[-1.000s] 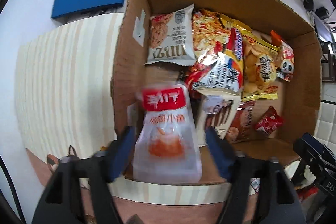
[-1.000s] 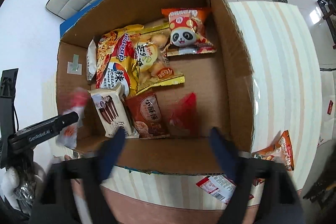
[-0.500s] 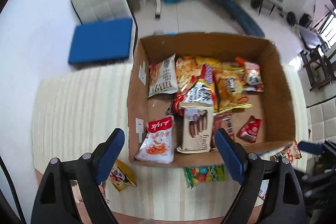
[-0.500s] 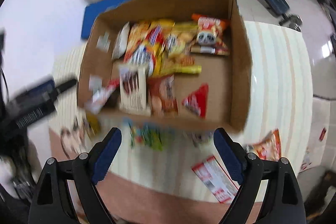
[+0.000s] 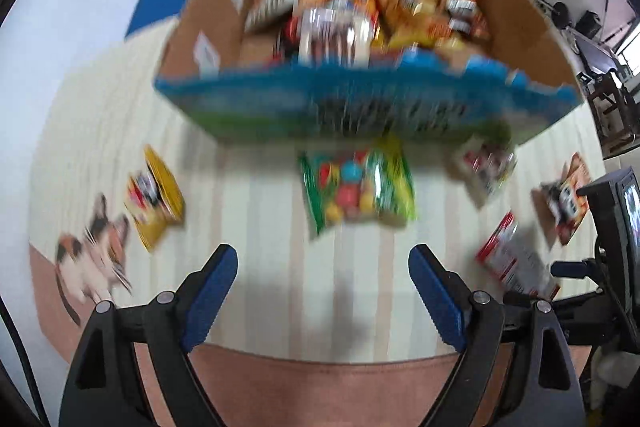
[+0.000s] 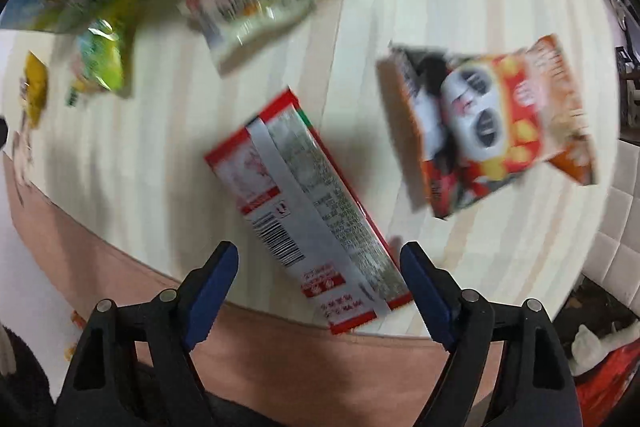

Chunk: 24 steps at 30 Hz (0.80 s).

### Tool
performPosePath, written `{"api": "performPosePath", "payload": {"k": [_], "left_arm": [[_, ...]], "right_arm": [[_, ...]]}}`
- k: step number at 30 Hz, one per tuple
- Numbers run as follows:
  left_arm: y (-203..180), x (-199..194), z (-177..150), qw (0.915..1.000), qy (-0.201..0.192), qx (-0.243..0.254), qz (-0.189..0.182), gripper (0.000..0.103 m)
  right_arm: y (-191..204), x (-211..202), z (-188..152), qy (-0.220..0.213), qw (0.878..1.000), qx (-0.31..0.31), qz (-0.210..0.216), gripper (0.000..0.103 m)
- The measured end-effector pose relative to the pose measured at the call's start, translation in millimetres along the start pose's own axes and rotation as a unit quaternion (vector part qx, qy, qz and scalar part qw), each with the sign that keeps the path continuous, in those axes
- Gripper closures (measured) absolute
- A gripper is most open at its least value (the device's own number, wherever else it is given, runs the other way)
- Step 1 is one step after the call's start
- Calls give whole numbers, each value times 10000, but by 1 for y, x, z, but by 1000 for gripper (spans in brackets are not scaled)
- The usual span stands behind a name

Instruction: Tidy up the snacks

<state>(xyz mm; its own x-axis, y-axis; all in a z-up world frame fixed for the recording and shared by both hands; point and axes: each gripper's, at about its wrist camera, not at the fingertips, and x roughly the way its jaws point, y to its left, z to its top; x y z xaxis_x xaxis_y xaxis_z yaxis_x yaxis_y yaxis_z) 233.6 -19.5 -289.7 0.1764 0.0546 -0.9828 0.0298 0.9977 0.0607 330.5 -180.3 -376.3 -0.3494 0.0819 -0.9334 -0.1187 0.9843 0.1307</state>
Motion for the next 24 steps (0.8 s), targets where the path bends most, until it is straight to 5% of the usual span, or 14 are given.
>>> {"api": "performPosePath", "payload": {"k": [4,7,19,24], "left_arm": [[6,12,-11,9998,155,-128,20,15],[15,12,-14,9995,183,-271,41,15],[90,8,-24,9946,237,-981,238,15],[140,11,-22,9885,301,-1457,288,15]], "right_arm": [[13,0,0,-150,9983,-184,-536,23],[16,-1,-4,-154,9982,209,-542,34],[58,-17,-18,-654,9882,1295,495,44],[61,-30,-17,-755,9747,1808,1075,45]]}}
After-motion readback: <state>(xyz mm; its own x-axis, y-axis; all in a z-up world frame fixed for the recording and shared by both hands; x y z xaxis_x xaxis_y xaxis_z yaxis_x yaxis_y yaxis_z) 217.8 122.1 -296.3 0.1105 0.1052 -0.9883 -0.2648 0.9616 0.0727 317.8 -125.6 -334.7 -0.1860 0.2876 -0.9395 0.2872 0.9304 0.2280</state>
